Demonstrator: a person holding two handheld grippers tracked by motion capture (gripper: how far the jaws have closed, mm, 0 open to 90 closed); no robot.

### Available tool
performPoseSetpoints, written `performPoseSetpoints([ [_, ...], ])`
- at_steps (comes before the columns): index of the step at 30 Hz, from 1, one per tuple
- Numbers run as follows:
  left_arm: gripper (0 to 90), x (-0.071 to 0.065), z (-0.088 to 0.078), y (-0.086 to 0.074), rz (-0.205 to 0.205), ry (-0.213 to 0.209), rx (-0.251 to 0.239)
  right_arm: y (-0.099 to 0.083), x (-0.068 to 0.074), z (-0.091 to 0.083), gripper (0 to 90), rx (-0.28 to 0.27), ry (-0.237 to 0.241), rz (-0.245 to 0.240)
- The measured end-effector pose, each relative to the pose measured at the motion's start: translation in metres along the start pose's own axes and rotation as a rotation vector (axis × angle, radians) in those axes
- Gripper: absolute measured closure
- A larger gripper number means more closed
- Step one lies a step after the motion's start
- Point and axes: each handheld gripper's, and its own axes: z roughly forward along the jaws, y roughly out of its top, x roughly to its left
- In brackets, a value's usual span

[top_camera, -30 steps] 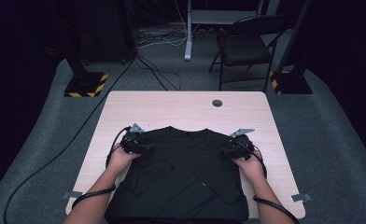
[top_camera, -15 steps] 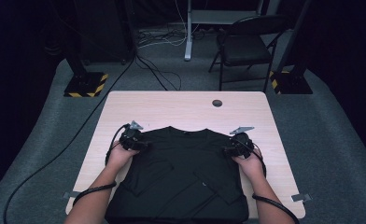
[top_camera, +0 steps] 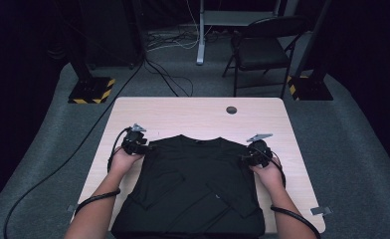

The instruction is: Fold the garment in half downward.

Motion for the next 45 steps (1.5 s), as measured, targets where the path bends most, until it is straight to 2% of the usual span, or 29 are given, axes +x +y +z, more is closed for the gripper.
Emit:
performPoseSetpoints([
  [7,44.4,0.004,0.004,0.002,-0.010,0.017,0.023,0.002,-0.008,0.000,41.9,-0.007,-0.032,0.036],
  [17,45.3,0.000,0.012,0.002,0.009,0.032,0.060,0.010,-0.011,0.003,44.6,0.008,-0.089,0.036],
  [19,45.4,0.001,0.013,0.002,0.004,0.032,0.061,0.010,-0.012,0.003,44.6,0.004,-0.087,0.047],
  [20,45.3,0.002,0.013,0.001,-0.001,0.032,0.059,0.010,-0.014,0.003,44.6,-0.012,-0.079,0.081],
  [21,45.2,0.003,0.012,0.001,-0.011,0.028,0.056,0.010,-0.015,0.003,44.5,-0.022,-0.071,0.094],
  [24,45.4,0.003,0.012,0.001,-0.009,0.027,0.058,0.011,-0.017,0.002,44.4,-0.040,-0.056,0.115],
  [29,46.3,0.005,0.013,0.001,-0.012,0.023,0.062,0.011,-0.018,0.007,44.9,0.011,-0.091,0.092],
  [36,48.2,0.005,0.012,0.001,-0.006,0.019,0.066,0.011,-0.018,0.009,48.8,0.034,-0.069,0.086],
  [43,55.4,0.003,0.012,0.002,0.006,0.006,0.069,0.014,-0.019,0.009,56.8,0.056,-0.027,0.067],
  [45,57.0,0.003,0.012,0.001,0.013,0.001,0.064,0.012,-0.022,0.009,58.7,0.047,-0.004,0.086],
])
